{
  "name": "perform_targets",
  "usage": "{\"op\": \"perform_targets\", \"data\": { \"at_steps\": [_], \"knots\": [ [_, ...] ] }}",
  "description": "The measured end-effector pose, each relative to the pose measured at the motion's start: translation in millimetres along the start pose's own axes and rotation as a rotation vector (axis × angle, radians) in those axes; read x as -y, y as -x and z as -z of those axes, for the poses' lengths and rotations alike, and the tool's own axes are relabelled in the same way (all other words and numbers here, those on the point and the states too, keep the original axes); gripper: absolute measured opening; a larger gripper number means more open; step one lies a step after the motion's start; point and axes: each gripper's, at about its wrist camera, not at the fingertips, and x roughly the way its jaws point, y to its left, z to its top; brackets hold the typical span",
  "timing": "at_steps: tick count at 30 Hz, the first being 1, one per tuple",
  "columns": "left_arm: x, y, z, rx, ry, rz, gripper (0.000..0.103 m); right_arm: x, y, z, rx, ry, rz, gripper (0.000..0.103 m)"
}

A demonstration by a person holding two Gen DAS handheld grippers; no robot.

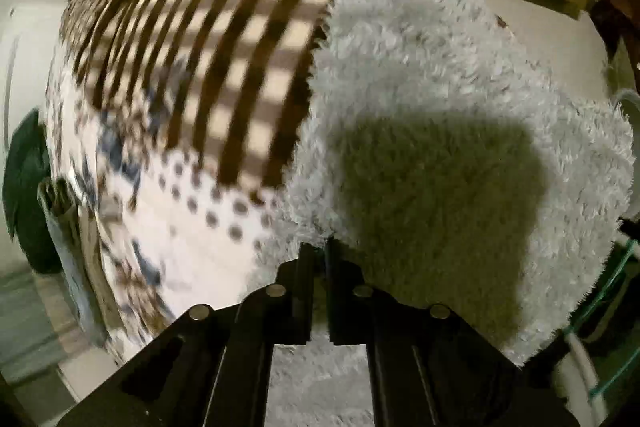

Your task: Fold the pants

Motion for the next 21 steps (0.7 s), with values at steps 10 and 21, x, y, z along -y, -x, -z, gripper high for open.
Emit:
{"op": "perform_targets", "data": {
  "at_steps": [10, 21],
  "knots": [
    [183.5, -64.3, -0.9, -0.106, -0.269, 0.205, 0.089, -7.2, 6.1, -20.3, -0.076, 0.060, -0.127, 0.010],
    [184.2, -76.6, -15.5, -0.135, -0.287, 0.186, 0.089, 147.7, 130.8, -10.5, 0.136, -0.001, -0.141, 0.061]
  ]
}}
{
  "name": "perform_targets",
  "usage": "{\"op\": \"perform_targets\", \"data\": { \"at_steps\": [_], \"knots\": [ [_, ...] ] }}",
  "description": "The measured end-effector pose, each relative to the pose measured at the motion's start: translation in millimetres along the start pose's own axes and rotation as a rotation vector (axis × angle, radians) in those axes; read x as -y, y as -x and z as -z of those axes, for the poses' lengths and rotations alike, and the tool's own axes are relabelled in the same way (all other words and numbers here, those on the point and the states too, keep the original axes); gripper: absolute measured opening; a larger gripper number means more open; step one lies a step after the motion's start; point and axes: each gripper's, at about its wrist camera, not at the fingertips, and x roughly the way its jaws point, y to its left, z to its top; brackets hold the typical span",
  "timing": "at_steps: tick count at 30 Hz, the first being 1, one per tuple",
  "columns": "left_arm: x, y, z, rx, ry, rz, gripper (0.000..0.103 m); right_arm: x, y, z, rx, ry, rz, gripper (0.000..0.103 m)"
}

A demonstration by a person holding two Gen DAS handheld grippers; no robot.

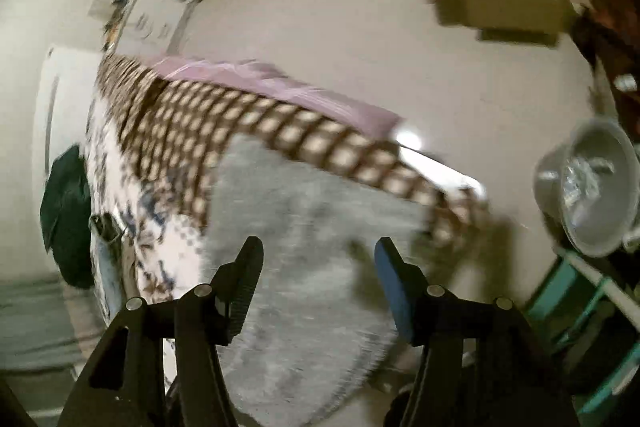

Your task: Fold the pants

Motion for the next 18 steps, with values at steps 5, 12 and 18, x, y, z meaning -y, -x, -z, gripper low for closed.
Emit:
{"op": "perform_targets", "data": {
  "at_steps": [5, 12, 18],
  "knots": [
    [31.9, 31.5, 24.6, 0.008, -0.057, 0.035, 0.089, 47.0, -31.2, 1.8, -0.035, -0.110, -0.063, 0.061],
    [116.4, 26.2, 59.0, -0.070, -0.225, 0.120, 0.089, 52.6, -45.6, 9.5, 0.049, -0.122, -0.003, 0.004],
    [162.1, 22.2, 73.3, -0.088, -0.337, 0.160, 0.089, 65.3, -39.8, 3.7, -0.004, -0.128, -0.015, 0.010]
  ]
}}
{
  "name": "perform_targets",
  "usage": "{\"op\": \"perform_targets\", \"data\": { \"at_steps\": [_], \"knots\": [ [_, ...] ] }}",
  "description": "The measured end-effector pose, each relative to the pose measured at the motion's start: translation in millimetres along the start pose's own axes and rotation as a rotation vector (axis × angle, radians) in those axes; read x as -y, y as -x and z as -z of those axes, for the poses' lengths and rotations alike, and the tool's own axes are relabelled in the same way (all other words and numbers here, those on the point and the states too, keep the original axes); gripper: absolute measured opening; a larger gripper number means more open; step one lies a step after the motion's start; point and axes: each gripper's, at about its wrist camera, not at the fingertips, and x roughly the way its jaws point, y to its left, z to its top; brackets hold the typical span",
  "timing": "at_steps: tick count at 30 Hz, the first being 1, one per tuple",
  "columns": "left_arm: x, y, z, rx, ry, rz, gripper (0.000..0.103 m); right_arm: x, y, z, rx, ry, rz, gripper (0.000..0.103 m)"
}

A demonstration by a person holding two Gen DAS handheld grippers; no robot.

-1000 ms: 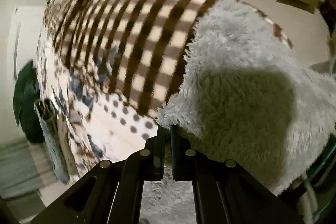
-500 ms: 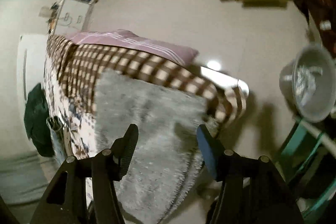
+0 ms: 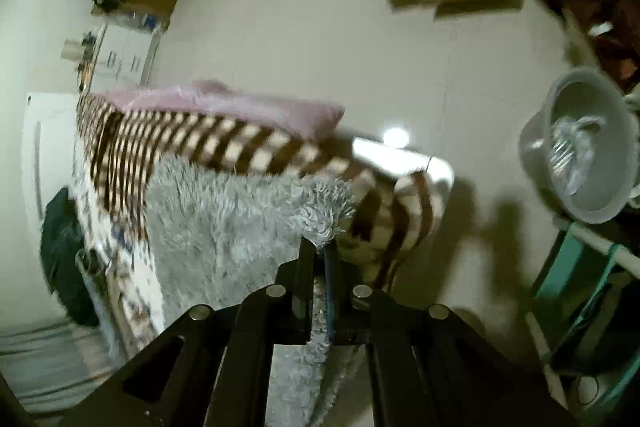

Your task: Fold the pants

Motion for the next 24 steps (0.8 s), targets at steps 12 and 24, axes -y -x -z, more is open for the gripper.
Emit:
{"op": "perform_targets", "data": {
  "at_steps": [12, 24],
  "knots": [
    [-7.0, -60.0, 14.3, -0.098, -0.081, -0.012, 0.089, 25.2, -41.9, 29.0, -0.107, 0.090, -0.171, 0.056],
    [7.4, -92.5, -19.8, -0.119, -0.055, -0.038, 0.103, 17.5, -65.0, 8.7, 0.037, 0.117, -0.426, 0.055]
  ]
}}
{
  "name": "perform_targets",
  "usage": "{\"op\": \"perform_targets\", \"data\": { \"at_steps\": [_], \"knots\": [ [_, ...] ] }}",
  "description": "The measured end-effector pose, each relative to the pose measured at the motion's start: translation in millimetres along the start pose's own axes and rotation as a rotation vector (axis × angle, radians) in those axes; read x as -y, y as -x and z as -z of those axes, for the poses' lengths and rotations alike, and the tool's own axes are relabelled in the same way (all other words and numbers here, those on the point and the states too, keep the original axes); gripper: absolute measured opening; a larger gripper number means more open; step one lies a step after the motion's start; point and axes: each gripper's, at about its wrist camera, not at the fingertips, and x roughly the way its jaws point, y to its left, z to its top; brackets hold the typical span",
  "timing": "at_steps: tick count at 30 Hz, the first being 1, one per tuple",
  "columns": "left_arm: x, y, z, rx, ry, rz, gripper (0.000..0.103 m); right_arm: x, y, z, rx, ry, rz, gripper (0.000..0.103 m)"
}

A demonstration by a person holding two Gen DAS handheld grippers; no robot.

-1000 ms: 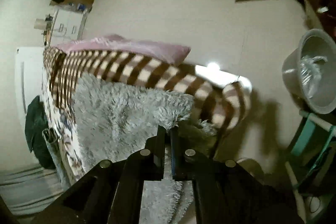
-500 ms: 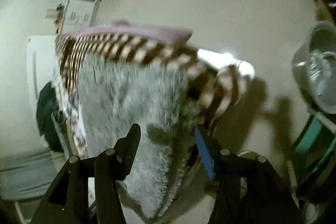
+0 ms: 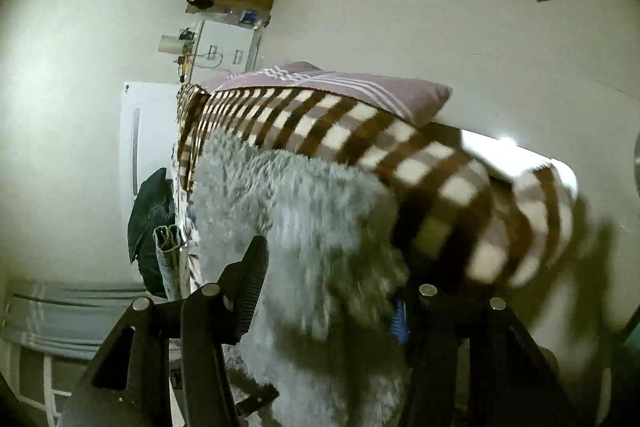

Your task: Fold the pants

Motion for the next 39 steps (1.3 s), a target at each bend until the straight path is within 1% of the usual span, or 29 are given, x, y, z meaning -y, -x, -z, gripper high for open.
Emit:
{"op": "perform_targets", "data": {
  "at_steps": [1, 3, 4, 6, 9, 11, 12, 13, 15, 16, 17, 18, 19, 20, 21, 22, 23, 24, 25, 27, 29, 30, 31, 33, 34, 36, 37, 38, 39],
  "knots": [
    [2.7, -1.6, -1.9, 0.000, 0.004, -0.006, 0.103, 0.4, -6.7, -3.4, -0.014, 0.005, -0.022, 0.057],
    [8.1, -4.1, -6.0, -0.001, 0.014, -0.022, 0.103, -1.2, -12.4, -6.4, -0.029, 0.019, -0.089, 0.057],
    [12.8, -4.7, -5.0, -0.001, 0.018, -0.025, 0.103, -0.6, -14.5, -7.6, -0.037, 0.025, -0.106, 0.057],
    [19.8, -6.2, -5.6, 0.000, 0.030, -0.034, 0.103, 4.2, -21.8, -7.6, -0.057, 0.027, -0.107, 0.057],
    [16.8, -7.7, -3.1, -0.001, 0.035, -0.039, 0.103, 7.4, -30.7, -7.6, -0.071, 0.006, -0.151, 0.063],
    [23.2, -11.9, -4.5, 0.000, 0.038, -0.040, 0.103, 3.8, -36.3, -9.4, -0.073, -0.002, -0.203, 0.063],
    [22.7, -13.9, -3.0, 0.001, 0.038, -0.039, 0.103, 1.7, -41.9, -11.1, -0.072, -0.011, -0.250, 0.063],
    [19.3, -11.9, -1.3, 0.004, 0.039, -0.039, 0.103, -0.3, -45.8, -11.3, -0.073, -0.005, -0.251, 0.063],
    [18.5, -9.8, 0.8, 0.008, 0.039, -0.042, 0.103, -4.9, -59.5, -11.1, -0.088, 0.028, -0.227, 0.063],
    [20.2, -10.5, 0.4, 0.009, 0.040, -0.042, 0.103, -6.0, -62.8, -10.4, -0.095, 0.028, -0.234, 0.063],
    [16.3, -8.6, 8.8, 0.009, 0.038, -0.041, 0.103, -6.2, -63.8, -9.5, -0.094, 0.027, -0.241, 0.063],
    [17.7, -8.2, 9.8, 0.006, 0.038, -0.040, 0.103, -7.9, -60.9, -7.1, -0.094, 0.023, -0.254, 0.063],
    [17.5, -7.1, 12.2, 0.004, 0.036, -0.040, 0.103, -5.4, -57.7, -5.8, -0.087, 0.008, -0.286, 0.062],
    [17.7, -7.4, 13.0, 0.002, 0.036, -0.039, 0.103, -3.5, -53.2, -4.3, -0.078, 0.001, -0.292, 0.062],
    [17.8, -7.9, 14.2, 0.001, 0.036, -0.039, 0.103, -4.9, -49.2, -1.2, -0.072, 0.003, -0.281, 0.062],
    [13.9, -6.4, 15.5, 0.000, 0.035, -0.039, 0.103, -1.7, -47.9, 0.8, -0.066, 0.011, -0.249, 0.062],
    [14.4, -6.6, 15.9, 0.001, 0.035, -0.041, 0.103, 1.7, -48.4, 2.7, -0.065, 0.011, -0.217, 0.066],
    [15.6, -7.1, 16.8, 0.003, 0.036, -0.044, 0.103, 6.1, -51.7, 3.1, -0.072, -0.003, -0.187, 0.072],
    [14.9, -5.8, 16.3, 0.005, 0.035, -0.045, 0.103, 10.9, -57.9, 4.0, -0.080, -0.021, -0.200, 0.073],
    [16.6, -5.0, 17.7, 0.011, 0.035, -0.048, 0.103, 6.2, -61.5, 2.6, -0.085, -0.010, -0.221, 0.079],
    [19.0, -5.8, 20.1, 0.020, 0.038, -0.050, 0.103, -8.6, -64.1, 2.0, -0.111, 0.026, -0.276, 0.076],
    [20.2, -5.9, 21.2, 0.025, 0.038, -0.052, 0.103, -16.9, -64.7, 2.4, -0.103, 0.068, -0.261, 0.065],
    [21.3, -6.3, 23.7, 0.028, 0.036, -0.053, 0.103, -22.7, -68.6, 2.6, -0.096, 0.110, -0.207, 0.062],
    [22.5, -5.4, 26.1, 0.030, 0.034, -0.050, 0.103, -22.2, -83.4, 3.7, -0.124, 0.115, -0.136, 0.062],
    [23.1, -4.3, 27.0, 0.030, 0.034, -0.047, 0.103, -19.6, -91.9, 3.9, -0.128, 0.093, -0.119, 0.062],
    [22.1, 2.5, 29.6, 0.040, 0.039, -0.028, 0.103, -23.8, -97.9, 2.2, -0.125, 0.096, -0.122, 0.063],
    [20.3, 8.7, 31.3, 0.053, 0.045, -0.007, 0.103, -27.9, -99.2, 1.2, -0.131, 0.097, -0.127, 0.056],
    [18.8, 16.4, 33.6, 0.069, 0.051, 0.017, 0.103, -32.7, -96.8, 2.2, -0.115, 0.103, -0.131, 0.046],
    [17.5, 23.0, 35.6, 0.081, 0.055, 0.028, 0.103, -39.3, -94.4, 3.4, -0.096, 0.121, -0.107, 0.026]
  ]
}}
